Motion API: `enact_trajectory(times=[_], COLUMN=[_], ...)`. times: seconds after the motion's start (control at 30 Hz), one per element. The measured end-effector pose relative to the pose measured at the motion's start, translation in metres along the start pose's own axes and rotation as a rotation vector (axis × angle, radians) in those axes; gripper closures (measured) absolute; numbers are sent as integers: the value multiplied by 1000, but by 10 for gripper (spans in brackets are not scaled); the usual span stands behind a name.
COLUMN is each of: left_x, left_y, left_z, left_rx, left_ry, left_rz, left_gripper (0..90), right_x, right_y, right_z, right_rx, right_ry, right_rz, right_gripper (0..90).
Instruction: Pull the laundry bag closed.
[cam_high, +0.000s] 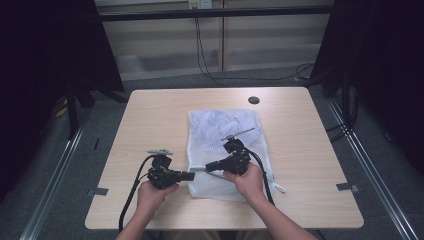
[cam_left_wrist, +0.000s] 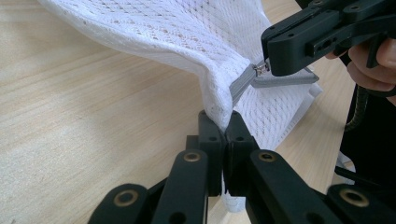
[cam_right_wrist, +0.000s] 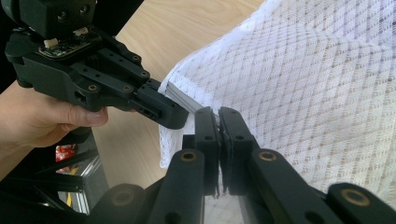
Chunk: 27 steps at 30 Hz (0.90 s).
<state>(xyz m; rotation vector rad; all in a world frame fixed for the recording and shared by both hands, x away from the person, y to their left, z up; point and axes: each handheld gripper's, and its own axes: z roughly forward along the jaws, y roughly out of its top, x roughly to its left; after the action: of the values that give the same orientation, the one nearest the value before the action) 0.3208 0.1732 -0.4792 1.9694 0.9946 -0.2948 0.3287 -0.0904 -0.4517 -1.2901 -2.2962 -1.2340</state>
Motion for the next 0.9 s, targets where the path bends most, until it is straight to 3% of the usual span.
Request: enact_trajectory(times=[0.3, 0.9], left_x=[0, 1], left_y=[0, -1], left_z=[-1, -1], left_rx=[5, 10], left_ry=[16, 8], left_rz=[-7, -17], left_gripper=[886, 887], right_x=[-1, -10], right_y=[-2, -10], right_z=[-1, -10], right_rx=[-2, -11], right_ry=[1, 10], right_rz=[-13, -12], right_gripper=[869, 869])
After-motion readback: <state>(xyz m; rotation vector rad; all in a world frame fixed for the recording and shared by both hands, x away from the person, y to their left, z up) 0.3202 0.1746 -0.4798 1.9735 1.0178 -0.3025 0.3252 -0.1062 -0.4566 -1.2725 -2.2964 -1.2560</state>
